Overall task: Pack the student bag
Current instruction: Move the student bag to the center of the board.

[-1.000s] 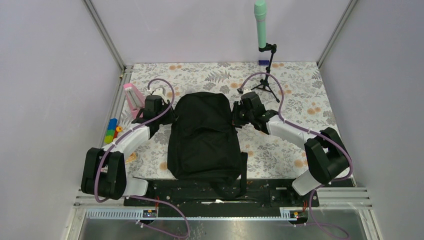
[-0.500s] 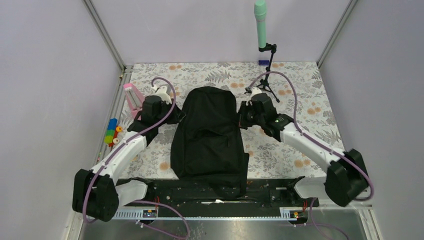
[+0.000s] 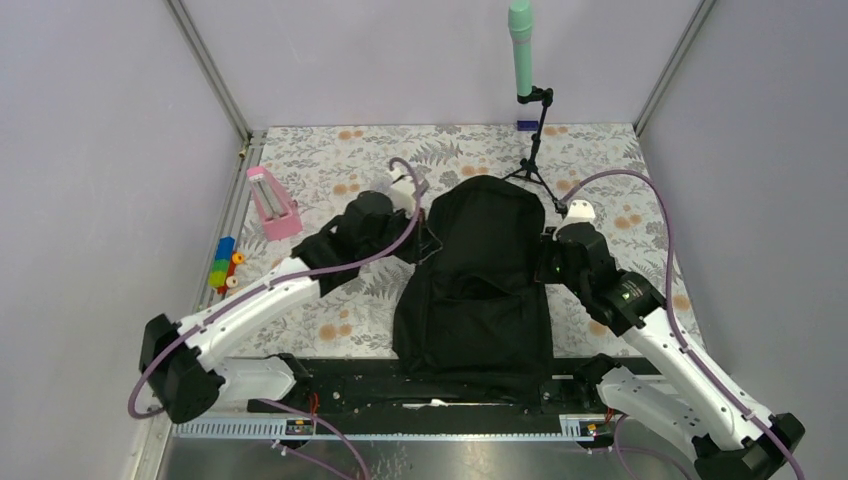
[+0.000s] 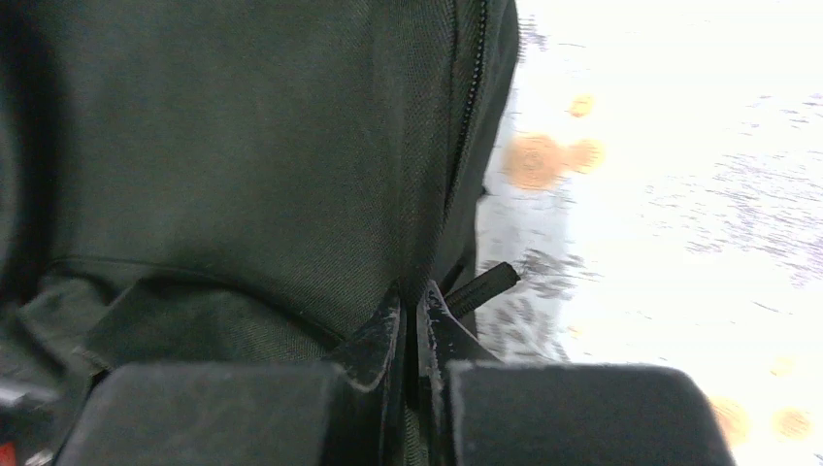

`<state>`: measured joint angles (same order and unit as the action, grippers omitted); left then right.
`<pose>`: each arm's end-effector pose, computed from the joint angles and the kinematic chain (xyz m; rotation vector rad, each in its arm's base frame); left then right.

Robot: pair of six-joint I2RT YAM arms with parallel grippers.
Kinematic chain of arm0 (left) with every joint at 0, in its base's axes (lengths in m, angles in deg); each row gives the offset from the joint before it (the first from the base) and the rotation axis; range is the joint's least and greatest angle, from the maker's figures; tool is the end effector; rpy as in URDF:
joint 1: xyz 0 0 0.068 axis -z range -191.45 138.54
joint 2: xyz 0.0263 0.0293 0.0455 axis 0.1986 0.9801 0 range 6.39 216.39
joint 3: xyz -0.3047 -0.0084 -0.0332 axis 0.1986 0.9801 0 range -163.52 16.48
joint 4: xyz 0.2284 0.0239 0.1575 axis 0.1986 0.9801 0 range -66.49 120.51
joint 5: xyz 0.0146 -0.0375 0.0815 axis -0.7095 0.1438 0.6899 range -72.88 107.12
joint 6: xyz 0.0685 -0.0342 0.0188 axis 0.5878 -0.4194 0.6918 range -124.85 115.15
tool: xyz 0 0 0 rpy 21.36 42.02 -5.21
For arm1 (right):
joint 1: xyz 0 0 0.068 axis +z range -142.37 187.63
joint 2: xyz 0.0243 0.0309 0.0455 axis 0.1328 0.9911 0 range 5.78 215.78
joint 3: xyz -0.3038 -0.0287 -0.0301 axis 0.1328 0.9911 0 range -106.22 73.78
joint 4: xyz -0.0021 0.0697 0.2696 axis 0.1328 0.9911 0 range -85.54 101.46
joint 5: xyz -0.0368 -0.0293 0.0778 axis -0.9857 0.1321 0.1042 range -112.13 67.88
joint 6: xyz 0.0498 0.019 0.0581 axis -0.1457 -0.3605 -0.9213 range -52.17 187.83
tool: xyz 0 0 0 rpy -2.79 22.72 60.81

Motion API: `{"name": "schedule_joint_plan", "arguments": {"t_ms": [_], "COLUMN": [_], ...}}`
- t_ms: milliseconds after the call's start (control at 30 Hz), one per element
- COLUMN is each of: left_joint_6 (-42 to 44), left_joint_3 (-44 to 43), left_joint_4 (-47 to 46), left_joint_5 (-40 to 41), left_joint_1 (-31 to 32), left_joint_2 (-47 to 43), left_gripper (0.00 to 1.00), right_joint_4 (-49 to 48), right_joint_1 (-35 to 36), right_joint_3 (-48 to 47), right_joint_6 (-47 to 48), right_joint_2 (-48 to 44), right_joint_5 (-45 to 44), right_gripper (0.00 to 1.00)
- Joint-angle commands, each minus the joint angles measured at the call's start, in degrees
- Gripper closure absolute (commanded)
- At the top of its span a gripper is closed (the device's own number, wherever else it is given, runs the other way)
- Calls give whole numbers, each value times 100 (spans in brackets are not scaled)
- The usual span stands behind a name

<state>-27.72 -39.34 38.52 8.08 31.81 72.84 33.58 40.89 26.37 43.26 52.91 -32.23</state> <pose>0.2092 -0.2113 0.3369 0.4804 2.0738 -0.8706 0.1760 0.1011 0.3260 -0.0495 2.0943 0.4359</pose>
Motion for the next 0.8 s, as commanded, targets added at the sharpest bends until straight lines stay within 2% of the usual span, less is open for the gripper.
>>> {"name": "schedule_joint_plan", "arguments": {"t_ms": [0, 233, 567, 767], "left_joint_6": [-16, 376, 869, 1386], "left_joint_3": [-1062, -2053, -3582, -3808], "left_joint_4": [-1011, -1321, -1709, -1773], "left_joint_5": [-277, -387, -1062, -930], "left_joint_1": [582, 822, 886, 890], "left_joint_2": [655, 2167, 3955, 4476], "left_gripper": [100, 100, 100, 100], "right_joint_4": [-96, -237, -342, -581], "right_joint_1": [-187, -1101, -1163, -1172], "right_joint_3": [-327, 309, 999, 1386], "right_joint_6": [343, 199, -34, -152], "right_joint_2": [-209, -247, -756, -703], "right_joint_5": [-1432, -1669, -2820, -3024], "right_gripper": [100, 100, 100, 100]}}
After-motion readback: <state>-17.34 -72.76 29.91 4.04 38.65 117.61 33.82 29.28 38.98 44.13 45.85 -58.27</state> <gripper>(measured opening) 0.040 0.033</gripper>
